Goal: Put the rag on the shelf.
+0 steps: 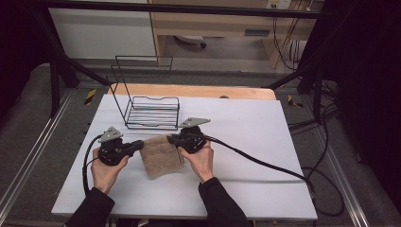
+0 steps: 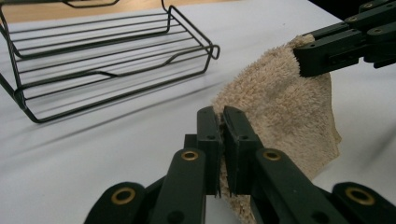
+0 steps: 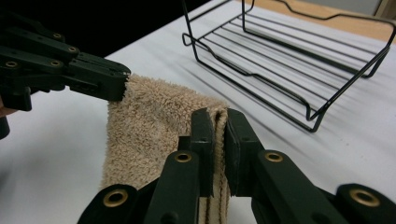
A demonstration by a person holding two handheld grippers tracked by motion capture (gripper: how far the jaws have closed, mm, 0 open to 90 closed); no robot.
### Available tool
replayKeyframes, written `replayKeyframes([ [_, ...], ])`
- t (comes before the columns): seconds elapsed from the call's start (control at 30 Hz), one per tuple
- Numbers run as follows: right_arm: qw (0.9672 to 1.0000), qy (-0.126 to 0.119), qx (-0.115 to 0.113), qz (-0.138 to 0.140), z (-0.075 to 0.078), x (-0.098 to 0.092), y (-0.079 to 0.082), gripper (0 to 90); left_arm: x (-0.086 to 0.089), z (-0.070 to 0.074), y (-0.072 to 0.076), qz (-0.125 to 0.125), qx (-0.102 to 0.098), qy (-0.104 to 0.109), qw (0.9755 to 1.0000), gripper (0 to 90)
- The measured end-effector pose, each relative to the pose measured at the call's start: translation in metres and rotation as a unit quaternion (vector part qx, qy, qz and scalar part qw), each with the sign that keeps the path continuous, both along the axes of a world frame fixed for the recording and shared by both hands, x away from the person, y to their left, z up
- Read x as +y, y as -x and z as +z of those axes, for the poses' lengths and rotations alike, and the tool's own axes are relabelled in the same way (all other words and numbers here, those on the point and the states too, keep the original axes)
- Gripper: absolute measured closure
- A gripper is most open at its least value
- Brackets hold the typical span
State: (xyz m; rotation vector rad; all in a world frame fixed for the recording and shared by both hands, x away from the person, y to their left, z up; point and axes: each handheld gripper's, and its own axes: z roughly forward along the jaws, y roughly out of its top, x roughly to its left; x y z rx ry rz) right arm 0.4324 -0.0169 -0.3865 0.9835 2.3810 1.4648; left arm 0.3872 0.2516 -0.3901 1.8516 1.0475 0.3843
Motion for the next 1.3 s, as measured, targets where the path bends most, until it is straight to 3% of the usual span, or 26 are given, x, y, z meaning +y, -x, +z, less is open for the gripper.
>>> replayKeyframes([
  [0.43,0.9990,-0.025,-0.035,-0.004,0.020,-0.008,0.010,83.3,-0.002,0.020,0.009,-0.006,-0.039,0.009,0.9992,85.5],
  [1.13,0.9951,-0.076,-0.060,-0.020,0.041,-0.016,0.014,83.3,-0.002,0.048,0.005,-0.010,-0.066,0.022,0.9976,85.5],
  [1.3,0.9942,-0.074,-0.076,-0.022,0.050,-0.014,0.015,83.3,-0.001,0.054,0.003,-0.005,-0.075,0.019,0.9970,85.5],
])
